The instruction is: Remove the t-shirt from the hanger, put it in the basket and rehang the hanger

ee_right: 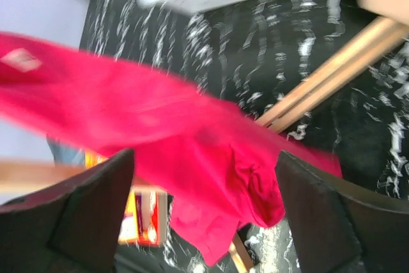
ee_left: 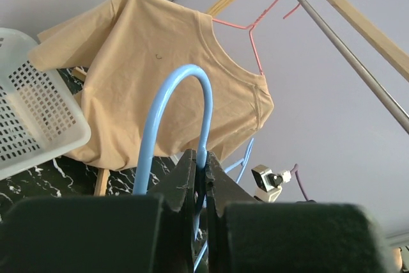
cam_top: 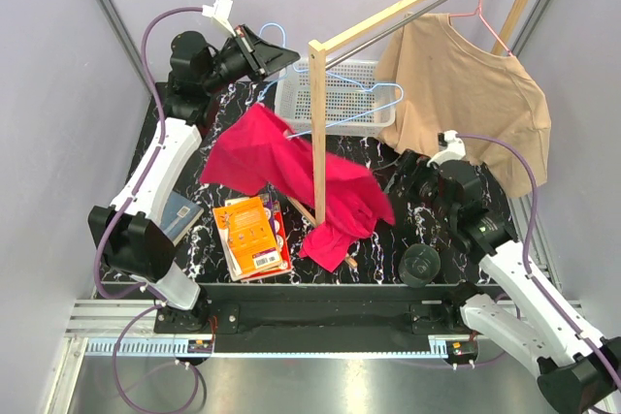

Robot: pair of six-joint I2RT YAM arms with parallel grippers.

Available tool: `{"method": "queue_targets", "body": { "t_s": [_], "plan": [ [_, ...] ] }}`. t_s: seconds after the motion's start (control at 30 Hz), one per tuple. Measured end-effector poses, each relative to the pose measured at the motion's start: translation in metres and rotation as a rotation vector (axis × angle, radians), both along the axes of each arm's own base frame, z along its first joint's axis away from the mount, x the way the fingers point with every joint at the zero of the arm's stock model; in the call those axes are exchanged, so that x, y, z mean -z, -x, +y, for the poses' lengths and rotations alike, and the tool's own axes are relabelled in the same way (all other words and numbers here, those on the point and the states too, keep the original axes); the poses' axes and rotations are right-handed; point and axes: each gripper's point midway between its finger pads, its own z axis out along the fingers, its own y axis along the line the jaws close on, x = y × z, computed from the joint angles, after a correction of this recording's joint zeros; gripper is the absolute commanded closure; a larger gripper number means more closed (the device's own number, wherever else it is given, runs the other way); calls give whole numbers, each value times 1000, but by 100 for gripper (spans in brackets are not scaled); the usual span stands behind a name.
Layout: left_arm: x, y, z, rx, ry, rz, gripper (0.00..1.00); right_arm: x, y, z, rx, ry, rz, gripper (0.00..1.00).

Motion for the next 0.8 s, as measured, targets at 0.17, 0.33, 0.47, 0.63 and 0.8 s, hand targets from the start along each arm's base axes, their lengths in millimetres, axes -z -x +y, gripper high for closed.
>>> {"method": "queue_targets", "body": {
  "t_s": [0.17,0.33,0.47,0.63,0.8],
  "plan": [
    [5,1,0,6,-20,4,100,-15,11,12,-133,33,-64,0],
    [15,4,-2,28,-56,12,100,-52,25,7,-160,37,-178,0],
    [24,9,-6,52,-94,9,100,-83,29,3,-163,42,-240,0],
    [36,23,-19,121,-143,-1,100,-103,30,3,-168,38,-268,0],
    [42,40,-29,213,-168,-27,100,-101,28,12,-211,47,-230,0]
  ]
}}
